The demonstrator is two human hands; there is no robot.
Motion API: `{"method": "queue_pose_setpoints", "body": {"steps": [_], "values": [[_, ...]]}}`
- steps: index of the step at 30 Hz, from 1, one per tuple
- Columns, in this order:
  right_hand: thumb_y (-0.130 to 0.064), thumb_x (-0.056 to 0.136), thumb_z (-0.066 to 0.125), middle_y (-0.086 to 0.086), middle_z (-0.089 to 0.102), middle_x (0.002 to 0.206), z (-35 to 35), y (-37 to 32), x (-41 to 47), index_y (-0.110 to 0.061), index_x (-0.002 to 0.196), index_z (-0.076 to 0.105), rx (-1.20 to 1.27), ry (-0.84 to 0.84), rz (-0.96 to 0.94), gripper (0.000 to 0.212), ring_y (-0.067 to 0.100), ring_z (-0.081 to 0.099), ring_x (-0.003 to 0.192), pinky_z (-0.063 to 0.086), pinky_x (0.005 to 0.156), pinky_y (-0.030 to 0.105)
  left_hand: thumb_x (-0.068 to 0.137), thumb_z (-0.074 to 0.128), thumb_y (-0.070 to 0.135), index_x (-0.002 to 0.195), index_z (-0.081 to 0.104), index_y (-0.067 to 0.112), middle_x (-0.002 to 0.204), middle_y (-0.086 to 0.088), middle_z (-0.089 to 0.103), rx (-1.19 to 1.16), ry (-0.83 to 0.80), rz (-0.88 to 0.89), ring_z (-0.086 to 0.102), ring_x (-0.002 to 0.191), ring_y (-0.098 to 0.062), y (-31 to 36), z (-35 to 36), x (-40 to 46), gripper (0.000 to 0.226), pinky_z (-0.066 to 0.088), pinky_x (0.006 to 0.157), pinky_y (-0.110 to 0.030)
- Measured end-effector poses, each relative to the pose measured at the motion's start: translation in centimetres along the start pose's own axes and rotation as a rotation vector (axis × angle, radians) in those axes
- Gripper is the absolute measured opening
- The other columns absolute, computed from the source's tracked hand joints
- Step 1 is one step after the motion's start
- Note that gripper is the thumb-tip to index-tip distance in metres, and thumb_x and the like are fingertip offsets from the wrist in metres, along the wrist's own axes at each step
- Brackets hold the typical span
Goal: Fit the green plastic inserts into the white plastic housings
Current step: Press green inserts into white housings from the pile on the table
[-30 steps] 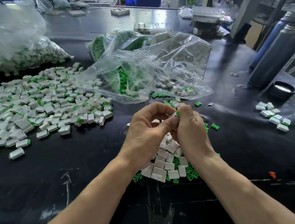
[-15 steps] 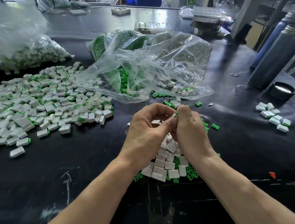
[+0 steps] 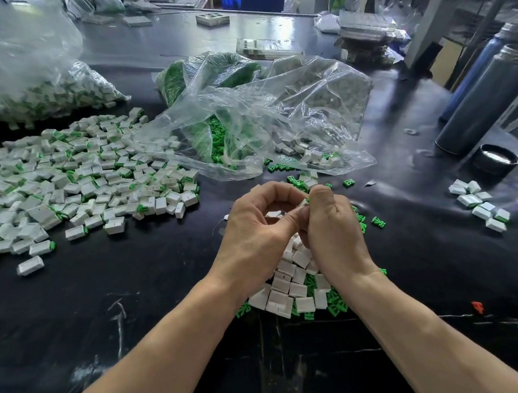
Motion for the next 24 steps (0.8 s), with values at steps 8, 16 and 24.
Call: {"method": "queue_pose_setpoints", "body": {"steps": [8, 16, 24], "values": [[-0.040, 0.091, 0.030, 0.004, 0.044, 0.050, 0.1, 0.1, 0.1, -0.013, 0.051, 0.048, 0.022, -0.006, -0.003, 0.052, 0.013, 0.039, 0.046, 0.033, 0.045, 0.030, 0.094, 0.073, 0.009, 0.096, 0.072, 0.010, 0.099, -0.011, 0.074, 0.016, 0.000, -0.017, 0.071, 0.097, -0.030, -0.2, 0.0, 0.0, 0.003, 0.059, 0.092, -0.049], [-0.041, 0.093, 0.032, -0.002, 0.042, 0.046, 0.2, 0.4, 0.1, -0.021, 0.045, 0.047, 0.079, 0.002, 0.008, 0.054, 0.008, 0.038, 0.041, 0.033, 0.042, 0.023, 0.093, 0.073, 0.010, 0.096, 0.072, 0.010, 0.100, -0.011, 0.073, 0.033, 0.016, -0.024, 0.070, 0.098, -0.030, -0.2, 0.0, -0.1, 0.003, 0.058, 0.092, -0.053], [-0.052, 0.111, 0.033, -0.006, 0.063, 0.056, -0.3, 0.5, 0.5, -0.022, 0.059, 0.068, 0.078, -0.069, 0.012, 0.070, 0.011, 0.057, 0.051, 0.046, 0.056, 0.029, 0.091, 0.077, 0.018, 0.097, 0.073, 0.015, 0.094, -0.004, 0.076, 0.082, 0.045, -0.021, 0.072, 0.091, -0.021, -0.1, -0.6, 0.2, 0.009, 0.060, 0.085, -0.038]]}}
Point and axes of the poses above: each hand's wrist, its own x-axis towards the middle knuckle, its own z-axis out of the palm, y = z × x, the point moved 4 cm from there along x, towards the middle knuckle
